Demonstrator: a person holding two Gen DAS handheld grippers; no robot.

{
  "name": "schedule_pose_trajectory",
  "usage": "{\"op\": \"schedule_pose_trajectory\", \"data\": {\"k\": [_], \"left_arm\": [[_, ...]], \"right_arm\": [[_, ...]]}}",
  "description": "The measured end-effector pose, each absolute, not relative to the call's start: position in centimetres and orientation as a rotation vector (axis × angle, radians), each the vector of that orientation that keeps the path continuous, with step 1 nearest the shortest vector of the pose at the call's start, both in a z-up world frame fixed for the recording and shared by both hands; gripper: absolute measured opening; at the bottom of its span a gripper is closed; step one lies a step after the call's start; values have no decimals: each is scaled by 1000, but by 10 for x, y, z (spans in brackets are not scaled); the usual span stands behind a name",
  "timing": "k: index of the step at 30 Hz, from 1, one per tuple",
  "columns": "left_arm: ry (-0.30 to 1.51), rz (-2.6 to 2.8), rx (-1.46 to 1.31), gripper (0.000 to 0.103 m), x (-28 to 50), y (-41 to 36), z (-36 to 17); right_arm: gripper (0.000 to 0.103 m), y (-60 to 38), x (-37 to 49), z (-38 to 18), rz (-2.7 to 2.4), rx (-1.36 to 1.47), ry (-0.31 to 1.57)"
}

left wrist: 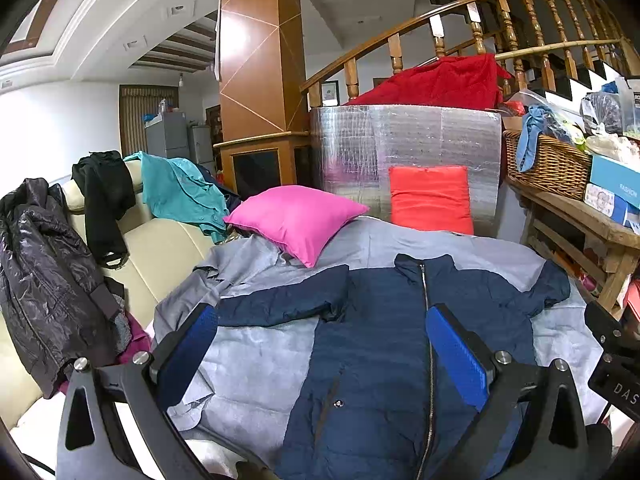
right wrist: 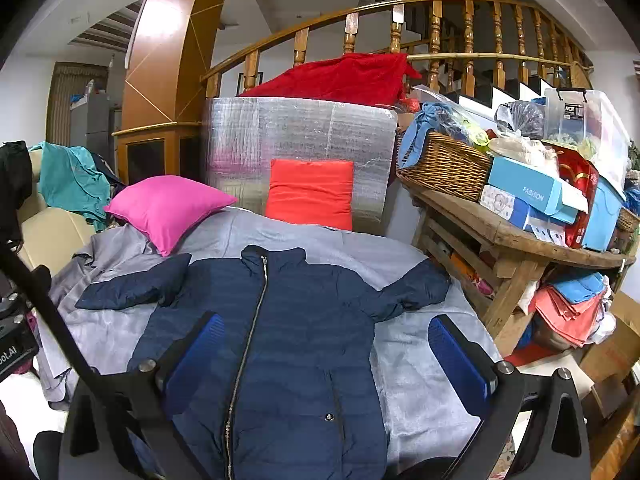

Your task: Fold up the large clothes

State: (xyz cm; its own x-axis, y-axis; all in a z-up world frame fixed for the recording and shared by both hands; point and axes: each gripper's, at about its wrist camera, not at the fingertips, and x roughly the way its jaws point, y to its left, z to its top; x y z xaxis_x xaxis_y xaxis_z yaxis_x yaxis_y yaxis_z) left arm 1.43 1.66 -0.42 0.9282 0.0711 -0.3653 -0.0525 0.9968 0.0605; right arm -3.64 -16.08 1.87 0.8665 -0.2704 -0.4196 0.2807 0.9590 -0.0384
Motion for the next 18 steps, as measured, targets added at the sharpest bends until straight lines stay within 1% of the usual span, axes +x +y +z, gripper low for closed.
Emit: {"op": "schedule_pose_trajectory", "data": {"k": [18], "left_arm": [[390,66,60,103,17,17,-6]], "right_arm": [[103,-164,-33,16,-294,27,440]]}}
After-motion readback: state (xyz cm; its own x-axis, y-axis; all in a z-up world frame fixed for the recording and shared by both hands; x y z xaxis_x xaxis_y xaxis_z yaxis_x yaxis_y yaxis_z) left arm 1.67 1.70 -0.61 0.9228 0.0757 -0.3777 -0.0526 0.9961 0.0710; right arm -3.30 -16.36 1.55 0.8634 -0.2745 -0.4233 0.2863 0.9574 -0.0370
